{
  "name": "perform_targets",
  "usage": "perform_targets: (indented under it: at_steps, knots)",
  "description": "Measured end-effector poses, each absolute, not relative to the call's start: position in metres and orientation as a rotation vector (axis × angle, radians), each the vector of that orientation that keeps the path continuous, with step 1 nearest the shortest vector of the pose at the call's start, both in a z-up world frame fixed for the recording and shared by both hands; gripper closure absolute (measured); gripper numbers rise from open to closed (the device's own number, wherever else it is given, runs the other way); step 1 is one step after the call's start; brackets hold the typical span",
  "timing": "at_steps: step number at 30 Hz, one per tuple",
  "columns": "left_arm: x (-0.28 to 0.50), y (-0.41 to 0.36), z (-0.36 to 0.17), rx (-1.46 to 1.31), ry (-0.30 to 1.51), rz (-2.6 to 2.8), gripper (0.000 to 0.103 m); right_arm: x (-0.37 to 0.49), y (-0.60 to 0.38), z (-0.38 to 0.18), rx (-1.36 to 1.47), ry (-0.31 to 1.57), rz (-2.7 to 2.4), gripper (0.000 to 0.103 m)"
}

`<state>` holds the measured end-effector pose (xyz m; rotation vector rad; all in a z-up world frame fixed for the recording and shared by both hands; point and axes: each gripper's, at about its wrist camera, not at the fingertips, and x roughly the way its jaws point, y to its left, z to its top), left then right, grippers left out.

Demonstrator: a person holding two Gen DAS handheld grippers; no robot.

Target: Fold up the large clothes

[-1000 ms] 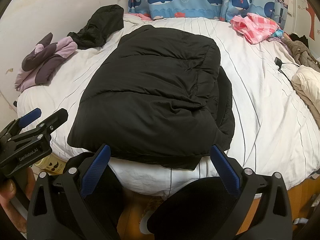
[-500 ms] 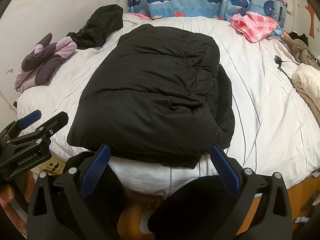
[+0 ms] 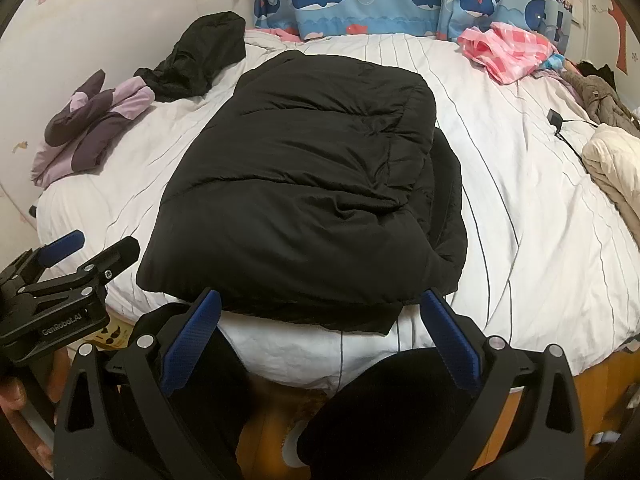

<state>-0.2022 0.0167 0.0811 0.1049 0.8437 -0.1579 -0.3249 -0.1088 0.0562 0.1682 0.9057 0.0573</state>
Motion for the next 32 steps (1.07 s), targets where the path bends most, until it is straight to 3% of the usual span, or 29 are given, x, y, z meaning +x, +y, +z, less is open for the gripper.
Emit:
perform_targets:
  at_steps: [32]
  knots:
    - [-0.207, 0.011, 0.078, 0.170, 0.842, -0.132, 0.007, -0.337, -0.105, 0.067, 0.109, 0.857, 0.010, 0.007]
